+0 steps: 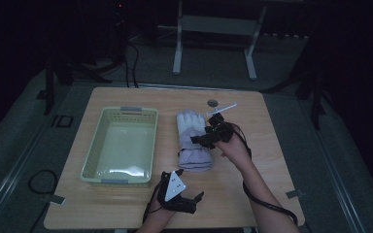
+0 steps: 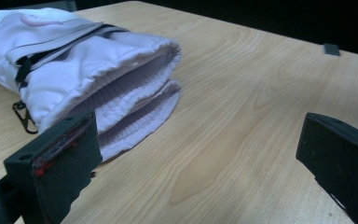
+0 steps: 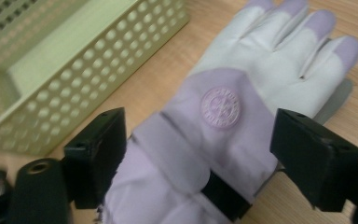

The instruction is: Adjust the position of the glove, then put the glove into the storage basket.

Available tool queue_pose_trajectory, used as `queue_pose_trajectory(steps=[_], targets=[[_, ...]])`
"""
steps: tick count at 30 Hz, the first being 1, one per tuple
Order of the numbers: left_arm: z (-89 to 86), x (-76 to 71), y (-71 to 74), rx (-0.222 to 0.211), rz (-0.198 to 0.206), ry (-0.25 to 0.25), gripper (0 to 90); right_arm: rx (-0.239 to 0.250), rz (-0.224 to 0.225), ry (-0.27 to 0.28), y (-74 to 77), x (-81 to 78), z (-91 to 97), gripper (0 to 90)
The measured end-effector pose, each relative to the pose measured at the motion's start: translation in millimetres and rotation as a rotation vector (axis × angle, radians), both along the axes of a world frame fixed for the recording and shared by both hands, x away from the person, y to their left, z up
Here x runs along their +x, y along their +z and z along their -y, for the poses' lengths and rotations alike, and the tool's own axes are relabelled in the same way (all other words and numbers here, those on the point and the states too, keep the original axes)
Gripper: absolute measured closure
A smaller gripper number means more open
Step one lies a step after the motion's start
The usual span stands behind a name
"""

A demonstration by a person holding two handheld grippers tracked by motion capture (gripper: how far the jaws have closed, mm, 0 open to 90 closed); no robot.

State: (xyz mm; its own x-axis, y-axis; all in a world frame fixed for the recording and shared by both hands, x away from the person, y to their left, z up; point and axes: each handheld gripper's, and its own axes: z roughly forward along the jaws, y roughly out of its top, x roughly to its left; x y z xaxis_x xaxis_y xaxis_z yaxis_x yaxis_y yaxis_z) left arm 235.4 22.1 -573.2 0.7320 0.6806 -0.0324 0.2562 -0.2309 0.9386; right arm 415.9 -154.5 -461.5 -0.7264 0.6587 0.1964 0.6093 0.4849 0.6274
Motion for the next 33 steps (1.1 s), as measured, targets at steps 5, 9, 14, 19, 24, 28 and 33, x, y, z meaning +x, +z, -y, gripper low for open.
queue_pose_trajectory(steps=[5, 9, 14, 19, 24, 28, 33], targets=[[-1.2, 2.2, 0.0, -0.011, -0.021, 0.018, 0.0, -0.006, 0.076, 0.045, -7.1, -4.7, 12.7, 13.7], [-0.1, 3.1, 0.1, -0.004, -0.025, -0.005, 0.0, -0.006, 0.099, 0.077, -13.6, -7.7, 25.3, 14.2], [5.7, 1.8, 9.4, 0.007, -0.019, -0.001, 0.0, -0.038, 0.259, 0.107, -6.8, -14.9, 40.1, 14.0], [4.3, 8.4, 33.6, -0.047, -0.042, -0.004, 0.1, -0.027, 0.322, 0.109, 4.6, -16.1, 52.5, 13.9], [-1.0, 24.6, 61.9, -0.051, -0.077, 0.048, 0.1, -0.021, 0.254, 0.079, 4.6, -12.6, 58.1, 14.0], [-3.5, 46.3, 86.2, 0.001, -0.115, 0.100, 0.1, 0.024, 0.253, 0.037, 2.8, -10.4, 58.5, 11.5], [-0.3, 78.9, 107.4, 0.091, -0.155, 0.182, 0.1, 0.059, 0.229, -0.008, 0.3, -1.9, 53.7, 14.9]])
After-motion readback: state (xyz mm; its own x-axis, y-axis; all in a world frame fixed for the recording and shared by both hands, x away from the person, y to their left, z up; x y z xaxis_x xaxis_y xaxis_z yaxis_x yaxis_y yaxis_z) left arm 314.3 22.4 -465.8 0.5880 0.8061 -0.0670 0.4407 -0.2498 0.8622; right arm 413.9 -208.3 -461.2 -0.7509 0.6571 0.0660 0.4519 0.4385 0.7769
